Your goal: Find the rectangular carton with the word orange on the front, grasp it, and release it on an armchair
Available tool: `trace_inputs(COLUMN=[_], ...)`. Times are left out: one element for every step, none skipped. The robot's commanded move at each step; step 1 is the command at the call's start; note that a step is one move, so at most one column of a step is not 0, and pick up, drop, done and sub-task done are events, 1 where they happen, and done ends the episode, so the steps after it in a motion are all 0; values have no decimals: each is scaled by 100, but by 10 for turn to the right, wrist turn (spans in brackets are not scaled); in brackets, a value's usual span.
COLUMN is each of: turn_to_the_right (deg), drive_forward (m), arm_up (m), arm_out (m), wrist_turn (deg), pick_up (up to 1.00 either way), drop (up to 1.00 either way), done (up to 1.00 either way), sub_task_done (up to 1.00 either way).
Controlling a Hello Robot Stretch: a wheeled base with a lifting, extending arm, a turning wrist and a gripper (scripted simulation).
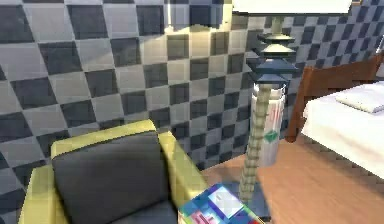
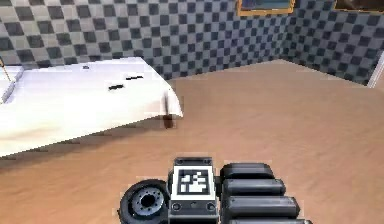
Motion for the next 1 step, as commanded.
trace_inputs(turn_to_the_right=[450], drive_forward=[0], arm_up=[0], arm_out=[0], wrist_turn=[0], pick_up=[0], drop=[0], done=[0], sub_task_done=[0])
